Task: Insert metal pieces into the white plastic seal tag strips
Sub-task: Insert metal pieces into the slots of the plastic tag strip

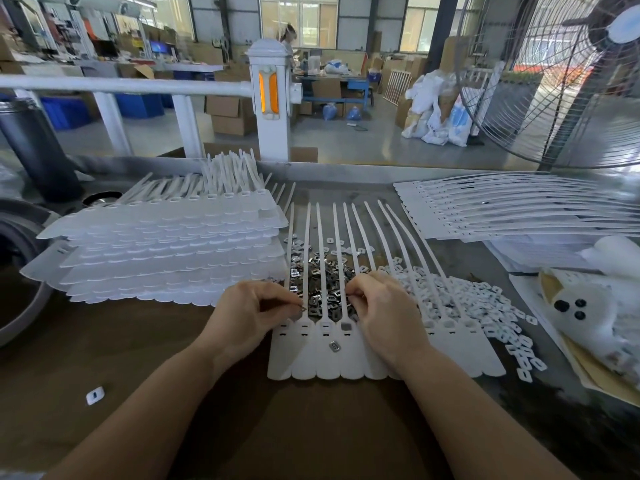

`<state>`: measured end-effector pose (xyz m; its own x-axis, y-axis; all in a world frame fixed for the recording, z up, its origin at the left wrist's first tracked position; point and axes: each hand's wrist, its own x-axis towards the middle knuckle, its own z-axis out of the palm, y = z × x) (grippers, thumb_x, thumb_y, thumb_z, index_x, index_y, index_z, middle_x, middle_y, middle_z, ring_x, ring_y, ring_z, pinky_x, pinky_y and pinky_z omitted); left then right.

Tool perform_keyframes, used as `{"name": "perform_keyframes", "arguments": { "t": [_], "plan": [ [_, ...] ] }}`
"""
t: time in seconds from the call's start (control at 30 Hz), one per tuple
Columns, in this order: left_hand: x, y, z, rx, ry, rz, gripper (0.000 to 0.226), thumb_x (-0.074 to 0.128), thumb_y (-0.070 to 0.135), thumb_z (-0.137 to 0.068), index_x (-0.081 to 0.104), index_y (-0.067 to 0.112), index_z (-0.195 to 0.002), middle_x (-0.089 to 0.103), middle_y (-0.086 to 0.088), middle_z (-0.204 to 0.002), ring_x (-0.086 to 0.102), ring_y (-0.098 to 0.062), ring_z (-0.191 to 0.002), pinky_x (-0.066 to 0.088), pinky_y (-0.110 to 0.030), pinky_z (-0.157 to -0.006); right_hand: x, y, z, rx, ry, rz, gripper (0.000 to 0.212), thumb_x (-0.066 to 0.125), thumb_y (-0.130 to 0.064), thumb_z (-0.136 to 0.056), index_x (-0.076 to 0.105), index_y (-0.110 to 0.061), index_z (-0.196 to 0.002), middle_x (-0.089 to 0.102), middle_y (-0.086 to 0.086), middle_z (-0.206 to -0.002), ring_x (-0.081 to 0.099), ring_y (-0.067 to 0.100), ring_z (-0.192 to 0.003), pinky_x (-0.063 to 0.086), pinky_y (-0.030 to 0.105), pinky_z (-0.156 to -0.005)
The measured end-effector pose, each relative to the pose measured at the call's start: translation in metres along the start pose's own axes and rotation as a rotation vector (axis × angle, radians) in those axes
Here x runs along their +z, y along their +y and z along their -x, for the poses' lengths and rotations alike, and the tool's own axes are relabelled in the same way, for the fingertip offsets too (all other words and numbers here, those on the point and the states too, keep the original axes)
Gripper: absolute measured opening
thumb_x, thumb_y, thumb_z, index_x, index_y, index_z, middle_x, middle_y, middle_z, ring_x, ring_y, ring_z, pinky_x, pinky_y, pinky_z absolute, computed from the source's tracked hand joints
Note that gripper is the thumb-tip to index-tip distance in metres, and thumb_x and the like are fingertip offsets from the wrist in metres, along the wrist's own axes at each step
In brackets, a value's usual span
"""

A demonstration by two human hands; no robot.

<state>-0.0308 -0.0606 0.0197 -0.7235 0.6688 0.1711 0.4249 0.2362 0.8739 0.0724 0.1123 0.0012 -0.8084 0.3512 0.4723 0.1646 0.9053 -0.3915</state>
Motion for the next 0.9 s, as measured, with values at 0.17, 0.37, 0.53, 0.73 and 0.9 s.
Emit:
{"name": "perform_keyframes", "arguments": {
  "t": [0.17,0.37,0.53,0.73,0.9],
  "plan": [
    [-0.011,-0.003,0.01,0.02,-0.008,-0.014,0.03,0.071,0.005,-0.077,0.072,0.034,-0.07,0.071,0.019,-0.078,0.066,0.002,-0.073,0.046,-0.004,-0.066,0.001,0.0,0.0,-0.013,0.011,-0.003,0.011,0.055,-0.009,-0.09,0.066,-0.01,-0.094,0.065,0.001,-0.093,0.048,0.007,-0.085,0.034,0.015,-0.08],
    [-0.012,-0.005,0.011,0.017,0.025,-0.058,0.029,0.069,0.005,-0.08,0.07,0.033,-0.072,0.07,0.02,-0.076,0.065,0.003,-0.069,0.045,-0.003,-0.066,0.0,-0.001,0.0,-0.011,0.009,0.0,0.012,0.054,-0.01,-0.091,0.066,-0.009,-0.095,0.065,0.003,-0.095,0.054,0.012,-0.09,0.035,0.015,-0.082],
    [0.001,-0.003,0.008,0.028,0.035,-0.033,0.026,0.069,0.006,-0.08,0.07,0.031,-0.073,0.07,0.019,-0.077,0.066,0.0,-0.072,0.047,-0.006,-0.066,-0.002,-0.002,0.0,-0.012,0.019,-0.015,0.013,0.054,-0.009,-0.091,0.066,-0.009,-0.096,0.065,0.003,-0.095,0.052,0.011,-0.089,0.042,0.02,-0.084],
    [0.01,0.0,0.004,0.03,0.053,-0.108,0.024,0.071,0.014,-0.08,0.068,0.037,-0.073,0.069,0.018,-0.075,0.062,0.0,-0.07,0.049,-0.011,-0.066,0.0,-0.002,0.0,0.001,0.008,-0.008,0.013,0.053,-0.009,-0.091,0.066,-0.009,-0.096,0.064,0.003,-0.094,0.053,0.014,-0.089,0.039,0.019,-0.081],
    [0.017,0.002,0.0,0.014,0.05,-0.139,0.021,0.069,0.015,-0.082,0.067,0.036,-0.077,0.067,0.018,-0.078,0.06,0.007,-0.075,0.047,-0.008,-0.068,-0.001,-0.002,0.0,-0.011,0.02,-0.007,0.012,0.054,-0.009,-0.091,0.066,-0.01,-0.094,0.064,0.002,-0.092,0.053,0.013,-0.087,0.036,0.017,-0.079]
  ]
}}
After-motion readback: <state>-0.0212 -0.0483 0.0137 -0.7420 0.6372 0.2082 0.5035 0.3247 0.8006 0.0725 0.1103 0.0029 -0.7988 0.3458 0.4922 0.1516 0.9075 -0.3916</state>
